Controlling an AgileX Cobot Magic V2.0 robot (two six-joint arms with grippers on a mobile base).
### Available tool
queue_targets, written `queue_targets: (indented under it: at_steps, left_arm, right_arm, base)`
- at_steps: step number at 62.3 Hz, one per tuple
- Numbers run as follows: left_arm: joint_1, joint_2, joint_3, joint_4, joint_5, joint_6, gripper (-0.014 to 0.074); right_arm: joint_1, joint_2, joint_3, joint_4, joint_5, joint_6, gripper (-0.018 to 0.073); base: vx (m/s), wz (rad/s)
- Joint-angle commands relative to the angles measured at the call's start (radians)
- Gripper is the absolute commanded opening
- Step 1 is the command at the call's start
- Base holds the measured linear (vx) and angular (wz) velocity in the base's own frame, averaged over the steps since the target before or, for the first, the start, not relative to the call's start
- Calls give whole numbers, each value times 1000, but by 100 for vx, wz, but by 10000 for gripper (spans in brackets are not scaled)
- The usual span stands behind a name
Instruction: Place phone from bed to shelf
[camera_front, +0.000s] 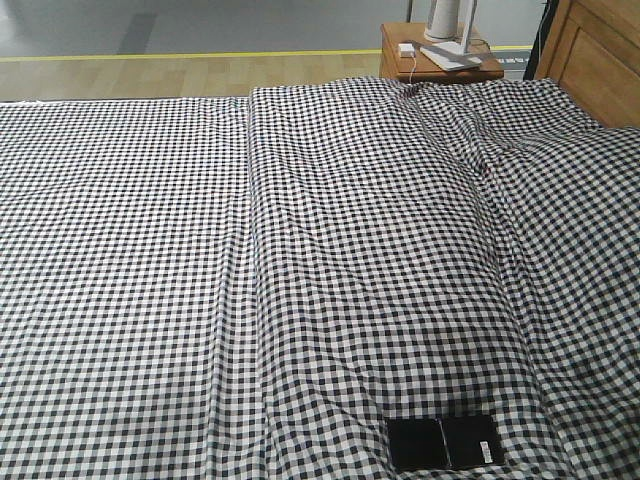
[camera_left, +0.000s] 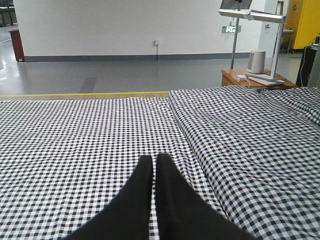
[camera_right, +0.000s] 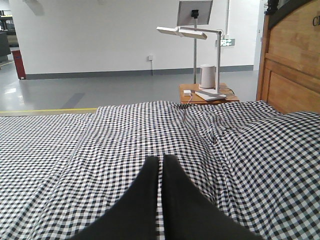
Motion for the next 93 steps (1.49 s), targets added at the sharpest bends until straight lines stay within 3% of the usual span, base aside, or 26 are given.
queue_targets:
  at_steps: [1, 93]
  left_arm:
    - [-4, -13, -21, -9, -72, -6, 1]
    - [-4, -13, -21, -9, -72, -6, 1]
  right_arm:
    - [-4, -12, 4, -12, -74, -8, -5]
    - [-4, -12, 4, -12, -80, -8, -5]
  base:
    - [0, 0]
    - [0, 0]
